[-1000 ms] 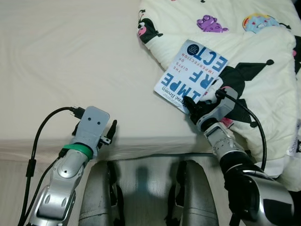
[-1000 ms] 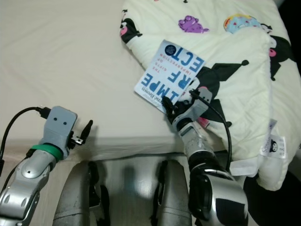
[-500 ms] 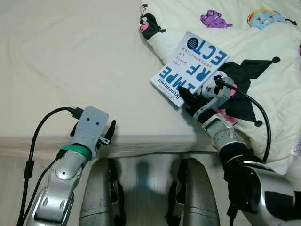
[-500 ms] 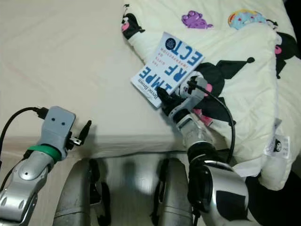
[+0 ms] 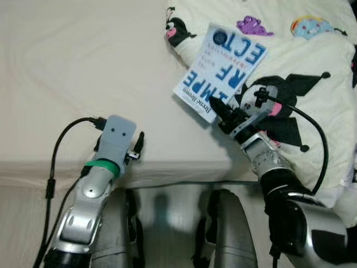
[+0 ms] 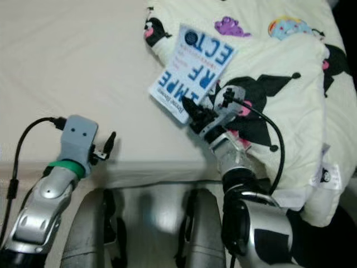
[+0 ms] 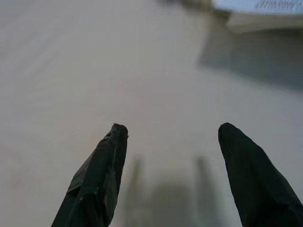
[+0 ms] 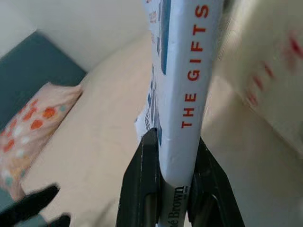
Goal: Clean up the room
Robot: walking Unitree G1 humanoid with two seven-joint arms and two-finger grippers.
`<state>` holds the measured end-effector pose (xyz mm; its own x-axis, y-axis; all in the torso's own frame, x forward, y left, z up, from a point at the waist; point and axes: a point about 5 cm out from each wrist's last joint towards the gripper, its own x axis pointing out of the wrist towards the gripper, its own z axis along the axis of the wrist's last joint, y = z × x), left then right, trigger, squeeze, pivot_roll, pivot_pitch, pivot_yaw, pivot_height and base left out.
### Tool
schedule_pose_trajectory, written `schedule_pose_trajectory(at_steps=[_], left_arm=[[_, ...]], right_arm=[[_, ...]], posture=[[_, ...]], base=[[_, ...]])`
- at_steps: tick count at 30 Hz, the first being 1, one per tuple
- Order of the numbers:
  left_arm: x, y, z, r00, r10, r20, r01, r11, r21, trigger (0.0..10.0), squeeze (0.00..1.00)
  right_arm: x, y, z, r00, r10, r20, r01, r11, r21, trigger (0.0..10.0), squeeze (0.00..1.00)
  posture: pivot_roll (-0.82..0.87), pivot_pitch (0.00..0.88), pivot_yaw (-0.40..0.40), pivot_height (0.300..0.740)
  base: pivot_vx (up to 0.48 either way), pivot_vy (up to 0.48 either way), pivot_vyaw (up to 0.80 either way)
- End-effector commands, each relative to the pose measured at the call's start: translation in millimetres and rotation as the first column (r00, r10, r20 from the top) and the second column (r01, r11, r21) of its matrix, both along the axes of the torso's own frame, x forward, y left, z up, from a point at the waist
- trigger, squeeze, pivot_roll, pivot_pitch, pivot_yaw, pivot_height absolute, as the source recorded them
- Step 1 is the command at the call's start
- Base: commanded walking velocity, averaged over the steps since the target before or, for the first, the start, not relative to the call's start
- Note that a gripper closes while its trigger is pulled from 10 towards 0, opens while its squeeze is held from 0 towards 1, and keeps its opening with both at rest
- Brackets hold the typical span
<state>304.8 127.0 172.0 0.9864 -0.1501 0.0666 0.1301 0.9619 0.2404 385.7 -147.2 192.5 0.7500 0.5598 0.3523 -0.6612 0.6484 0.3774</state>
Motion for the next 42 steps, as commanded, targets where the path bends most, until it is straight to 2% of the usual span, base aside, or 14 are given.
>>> schedule_pose_trajectory(at_steps=[1, 2, 3, 4, 5, 6, 8, 15, 17, 18, 20, 22, 34, 42], left_arm=[[1.2, 0.2, -3.3, 1.0, 0.02, -0.005, -0.02, 1.0, -0.023, 10.0, 0.0], [1.2, 0.2, -3.3, 1.0, 0.02, -0.005, -0.02, 1.0, -0.023, 10.0, 0.0], [4.2, -1.1, 3.1, 0.999, 0.029, 0.014, -0.028, 0.998, -0.059, 10.0, 0.0], [4.2, -1.1, 3.1, 0.999, 0.029, 0.014, -0.028, 0.998, -0.059, 10.0, 0.0], [7.2, -1.0, 9.4, 0.999, 0.042, 0.031, -0.039, 0.994, -0.102, 10.0, 0.0], [7.2, -1.0, 9.4, 0.999, 0.042, 0.031, -0.039, 0.994, -0.102, 10.0, 0.0], [12.8, 4.6, 22.0, 0.994, 0.087, 0.074, -0.074, 0.983, -0.168, 10.0, 0.0], [18.3, 20.5, 41.9, 0.972, 0.166, 0.165, -0.133, 0.972, -0.196, 10.0, 0.0], [19.6, 23.2, 45.9, 0.966, 0.179, 0.186, -0.142, 0.97, -0.195, 10.0, 0.0], [19.6, 23.2, 45.9, 0.966, 0.179, 0.186, -0.142, 0.97, -0.195, 10.0, 0.0], [20.2, 21.4, 48.7, 0.96, 0.184, 0.209, -0.146, 0.971, -0.187, 10.0, 0.0], [21.0, 18.2, 52.3, 0.956, 0.183, 0.232, -0.142, 0.973, -0.181, 10.0, 0.0], [27.3, 8.5, 55.3, 0.959, 0.157, 0.237, -0.112, 0.975, -0.19, 10.0, 0.0], [33.8, -12.2, 54.4, 0.973, 0.082, 0.215, -0.041, 0.981, -0.189, 10.0, 0.0]], right_arm=[[-6.5, -1.3, 2.9, 0.998, -0.022, 0.067, 0.025, 0.999, -0.041, 10.0, 0.0], [-6.5, -1.3, 2.9, 0.998, -0.022, 0.067, 0.025, 0.999, -0.041, 10.0, 0.0], [-12.5, -1.8, 5.4, 0.991, -0.079, 0.108, 0.088, 0.993, -0.079, 10.0, 0.0], [-12.5, -1.8, 5.4, 0.991, -0.079, 0.108, 0.088, 0.993, -0.079, 10.0, 0.0], [-18.5, -3.9, 6.9, 0.978, -0.155, 0.137, 0.17, 0.98, -0.103, 10.0, 0.0], [-18.5, -3.9, 6.9, 0.978, -0.155, 0.137, 0.17, 0.98, -0.103, 10.0, 0.0], [-32.2, -7.2, 5.1, 0.944, -0.262, 0.199, 0.294, 0.943, -0.155, 10.0, 0.0], [-46.6, -12.9, -3.0, 0.905, -0.357, 0.232, 0.4, 0.9, -0.172, 10.0, 0.0], [-46.6, -16.1, -8.7, 0.886, -0.407, 0.222, 0.447, 0.877, -0.176, 9.3, 0.0], [-46.6, -16.1, -8.7, 0.886, -0.407, 0.222, 0.447, 0.877, -0.176, 9.3, 0.0], [-48.0, -15.7, -10.5, 0.88, -0.424, 0.212, 0.463, 0.866, -0.19, 10.0, 0.0], [-48.6, -16.0, -10.6, 0.88, -0.428, 0.207, 0.466, 0.861, -0.204, 10.0, 0.0], [-49.7, -18.8, -7.9, 0.867, -0.454, 0.207, 0.494, 0.842, -0.219, 10.0, 0.0], [-50.8, -19.5, -11.7, 0.853, -0.484, 0.194, 0.518, 0.827, -0.217, 10.0, 0.0]], posture=[[-0.02, 0.187, -0.042, 0.584], [-0.02, 0.187, -0.042, 0.584], [-0.03, 0.169, -0.053, 0.584], [-0.03, 0.169, -0.053, 0.584], [-0.06, 0.145, -0.065, 0.584], [-0.06, 0.145, -0.065, 0.584], [-0.09, 0.108, -0.079, 0.584], [-0.11, 0.056, -0.079, 0.588], [-0.11, 0.045, -0.075, 0.598], [-0.11, 0.045, -0.075, 0.598], [-0.1, 0.027, -0.08, 0.608], [-0.1, 0.024, -0.085, 0.618], [-0.11, 0.022, -0.079, 0.647], [-0.11, 0.026, -0.062, 0.677]], base=[[0.0, 0.0, 0.0], [0.0, 0.0, 0.0], [0.0, 0.0, 0.0], [0.0, 0.0, 0.0], [0.0, 0.0, 0.0], [0.0, 0.0, 0.0], [0.0, 0.0, 0.0], [0.0, 0.0, 0.0], [0.0, 0.0, 0.0], [0.0, 0.0, 0.0], [0.0, 0.0, 0.0], [0.0, 0.0, 0.0], [0.0, 0.0, 0.0], [0.0, 0.0, 0.0]])
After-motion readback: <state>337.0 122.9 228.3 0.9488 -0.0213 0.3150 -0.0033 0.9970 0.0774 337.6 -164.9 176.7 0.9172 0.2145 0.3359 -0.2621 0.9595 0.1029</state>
